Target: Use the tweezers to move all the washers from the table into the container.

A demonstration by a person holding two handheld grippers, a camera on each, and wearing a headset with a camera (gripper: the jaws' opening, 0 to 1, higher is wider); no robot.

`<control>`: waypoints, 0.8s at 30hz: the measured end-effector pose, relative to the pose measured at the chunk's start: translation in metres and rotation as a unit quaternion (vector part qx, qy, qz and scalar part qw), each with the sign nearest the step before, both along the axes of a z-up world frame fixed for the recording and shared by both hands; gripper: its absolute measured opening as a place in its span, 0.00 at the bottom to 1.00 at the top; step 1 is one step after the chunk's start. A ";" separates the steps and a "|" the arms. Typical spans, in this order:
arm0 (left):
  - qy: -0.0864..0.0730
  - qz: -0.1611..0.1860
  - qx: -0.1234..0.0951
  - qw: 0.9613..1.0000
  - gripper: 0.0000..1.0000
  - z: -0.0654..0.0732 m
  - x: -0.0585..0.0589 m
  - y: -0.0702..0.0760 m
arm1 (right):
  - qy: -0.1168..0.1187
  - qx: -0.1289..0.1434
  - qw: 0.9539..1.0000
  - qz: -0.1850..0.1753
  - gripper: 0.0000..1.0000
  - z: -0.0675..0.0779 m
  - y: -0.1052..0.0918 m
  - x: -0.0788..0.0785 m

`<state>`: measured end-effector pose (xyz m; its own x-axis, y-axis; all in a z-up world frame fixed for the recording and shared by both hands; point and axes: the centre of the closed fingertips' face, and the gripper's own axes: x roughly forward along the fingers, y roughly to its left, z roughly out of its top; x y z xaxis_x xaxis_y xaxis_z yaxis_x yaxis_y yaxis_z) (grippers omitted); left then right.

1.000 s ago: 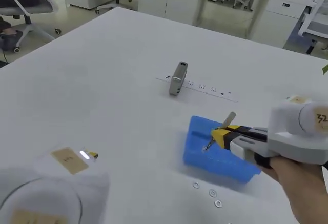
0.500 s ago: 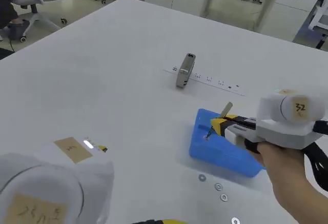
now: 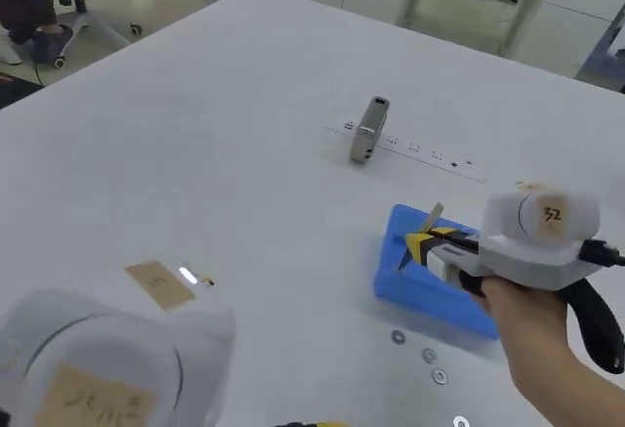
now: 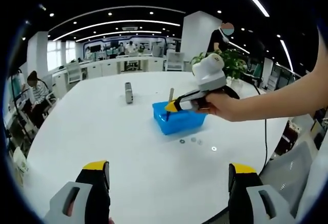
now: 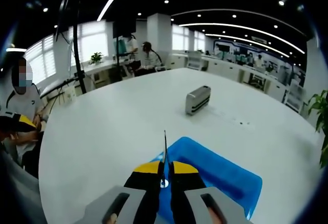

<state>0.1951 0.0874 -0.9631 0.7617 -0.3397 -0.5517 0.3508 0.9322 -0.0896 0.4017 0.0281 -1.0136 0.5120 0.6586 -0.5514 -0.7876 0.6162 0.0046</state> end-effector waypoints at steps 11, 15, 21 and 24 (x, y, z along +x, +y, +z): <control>0.001 0.010 0.006 1.000 0.99 -0.001 -0.001 0.004 | 0.013 0.005 1.000 -0.010 0.02 -0.007 -0.002 -0.003; 0.001 0.010 0.012 1.000 0.99 -0.001 -0.001 0.005 | 0.010 -0.009 1.000 -0.002 0.03 -0.008 0.000 -0.003; -0.002 0.008 0.023 1.000 0.99 0.000 -0.002 0.008 | 0.010 -0.026 1.000 0.003 0.03 -0.010 -0.004 -0.006; -0.004 0.007 0.025 1.000 0.99 0.002 -0.002 0.008 | 0.027 -0.014 1.000 -0.001 0.03 -0.009 -0.006 -0.005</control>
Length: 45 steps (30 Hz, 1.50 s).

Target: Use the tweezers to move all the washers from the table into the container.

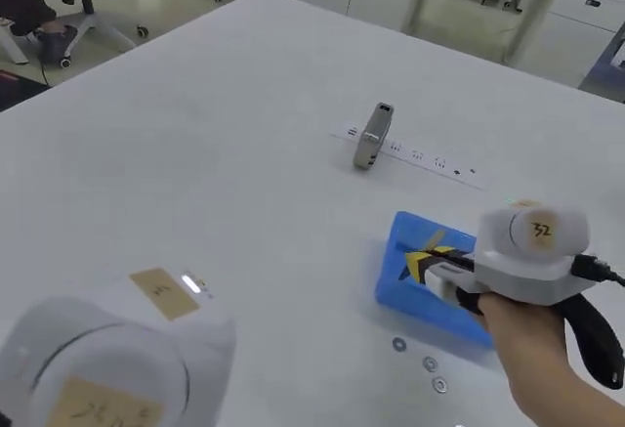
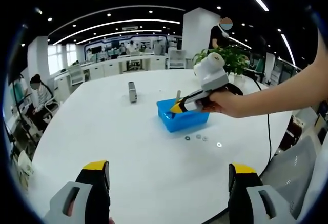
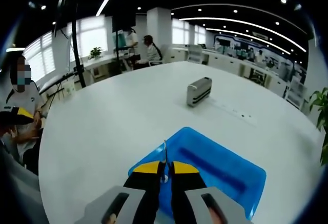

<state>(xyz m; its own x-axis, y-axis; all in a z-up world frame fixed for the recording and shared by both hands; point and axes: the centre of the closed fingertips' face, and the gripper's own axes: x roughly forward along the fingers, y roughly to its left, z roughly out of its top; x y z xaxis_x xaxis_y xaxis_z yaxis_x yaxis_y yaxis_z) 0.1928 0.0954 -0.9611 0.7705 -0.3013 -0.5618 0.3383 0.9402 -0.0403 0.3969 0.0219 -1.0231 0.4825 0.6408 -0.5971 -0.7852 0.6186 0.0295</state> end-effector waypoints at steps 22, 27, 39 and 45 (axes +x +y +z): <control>-0.025 -0.009 0.017 0.999 0.99 0.021 -0.004 -0.002 | -0.015 0.061 0.998 -0.012 0.03 0.061 -0.016 -0.023; -0.028 -0.008 0.016 0.999 0.99 0.024 -0.007 -0.002 | -0.029 0.064 0.998 0.001 0.03 0.071 -0.014 -0.036; -0.029 -0.006 0.015 0.999 0.99 0.027 -0.011 -0.001 | -0.025 0.054 0.998 0.015 0.03 0.063 -0.016 -0.060; -0.026 -0.010 0.017 0.999 0.99 0.024 -0.011 -0.003 | -0.009 0.047 0.999 0.009 0.03 0.047 -0.021 -0.069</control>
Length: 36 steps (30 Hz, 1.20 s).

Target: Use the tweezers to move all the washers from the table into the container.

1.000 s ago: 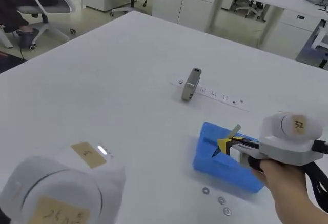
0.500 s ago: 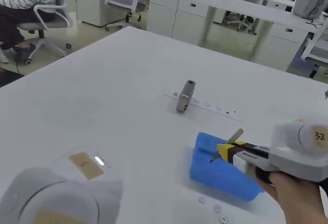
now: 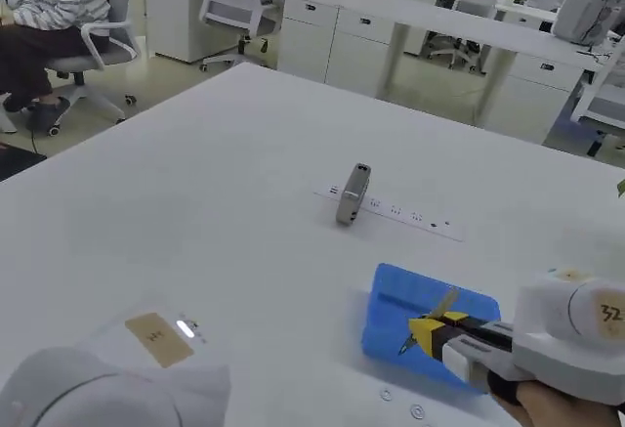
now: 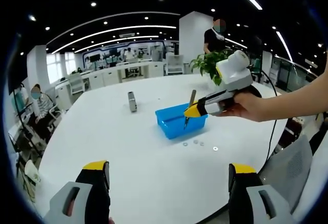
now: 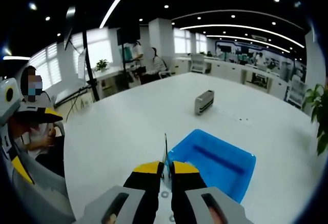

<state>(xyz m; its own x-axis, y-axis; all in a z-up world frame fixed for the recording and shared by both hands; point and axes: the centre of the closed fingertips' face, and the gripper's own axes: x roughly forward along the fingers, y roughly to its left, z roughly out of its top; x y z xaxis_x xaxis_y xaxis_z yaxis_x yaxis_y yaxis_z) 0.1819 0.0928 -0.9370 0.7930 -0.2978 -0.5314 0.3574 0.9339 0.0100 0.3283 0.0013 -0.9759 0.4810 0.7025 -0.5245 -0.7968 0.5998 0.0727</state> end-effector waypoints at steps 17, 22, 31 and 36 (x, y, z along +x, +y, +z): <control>0.010 0.009 0.013 1.000 0.99 -0.007 0.002 0.008 | 0.040 -0.014 0.999 -0.018 0.03 -0.043 -0.002 0.004; 0.015 0.011 0.013 1.000 0.99 -0.010 0.002 0.009 | 0.042 -0.016 0.999 -0.021 0.03 -0.047 -0.003 0.006; 0.017 0.011 0.014 1.000 0.99 -0.012 0.001 0.009 | 0.046 -0.009 0.998 -0.029 0.03 -0.051 -0.003 0.008; 0.020 0.010 0.018 1.000 0.99 -0.013 0.001 0.009 | 0.046 -0.006 0.998 -0.034 0.03 -0.050 -0.004 0.008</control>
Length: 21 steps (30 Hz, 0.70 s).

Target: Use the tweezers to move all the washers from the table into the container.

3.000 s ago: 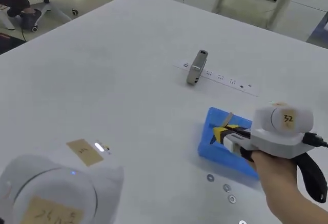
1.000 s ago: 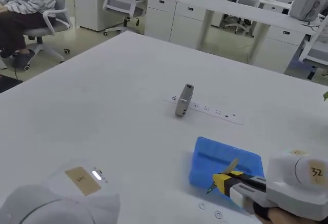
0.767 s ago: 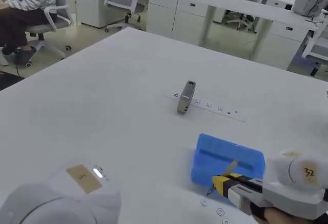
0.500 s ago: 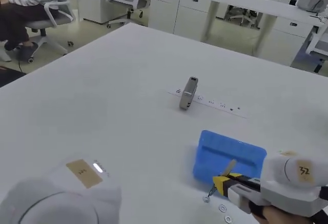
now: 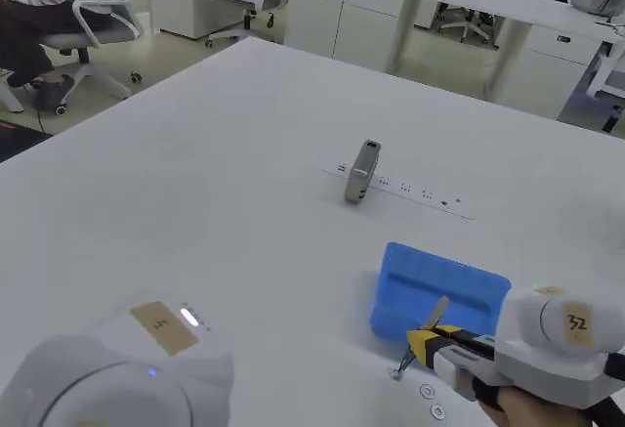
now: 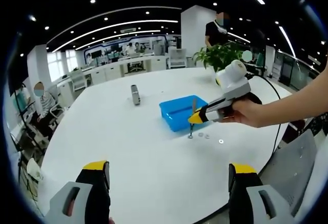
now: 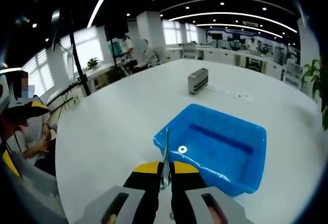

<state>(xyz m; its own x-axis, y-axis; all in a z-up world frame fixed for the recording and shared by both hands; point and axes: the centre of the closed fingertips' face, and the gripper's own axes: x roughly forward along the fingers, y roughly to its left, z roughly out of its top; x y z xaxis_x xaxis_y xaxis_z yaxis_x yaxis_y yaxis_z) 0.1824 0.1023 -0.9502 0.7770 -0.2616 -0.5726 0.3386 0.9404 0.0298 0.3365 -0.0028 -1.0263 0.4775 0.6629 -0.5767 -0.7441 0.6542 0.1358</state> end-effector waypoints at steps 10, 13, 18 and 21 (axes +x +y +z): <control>0.001 -0.001 0.003 1.000 0.99 0.000 0.000 0.000 | -0.001 0.005 1.000 -0.002 0.03 0.000 0.001 -0.002; 0.001 -0.002 0.004 1.000 0.99 0.000 0.000 0.000 | -0.005 0.002 1.000 -0.003 0.03 0.000 0.000 -0.004; 0.001 -0.004 0.005 1.000 0.98 0.000 0.000 -0.002 | -0.009 0.001 1.000 -0.007 0.03 -0.001 -0.005 -0.008; -0.001 -0.007 0.005 1.000 0.98 0.000 0.000 -0.003 | -0.012 -0.009 1.000 -0.004 0.03 -0.002 -0.005 -0.012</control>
<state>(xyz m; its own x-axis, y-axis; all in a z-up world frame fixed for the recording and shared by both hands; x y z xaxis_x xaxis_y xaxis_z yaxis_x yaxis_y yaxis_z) 0.1824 0.0992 -0.9500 0.7740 -0.2665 -0.5744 0.3513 0.9354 0.0393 0.3240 -0.0081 -1.0278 0.4969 0.6489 -0.5763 -0.7420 0.6620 0.1056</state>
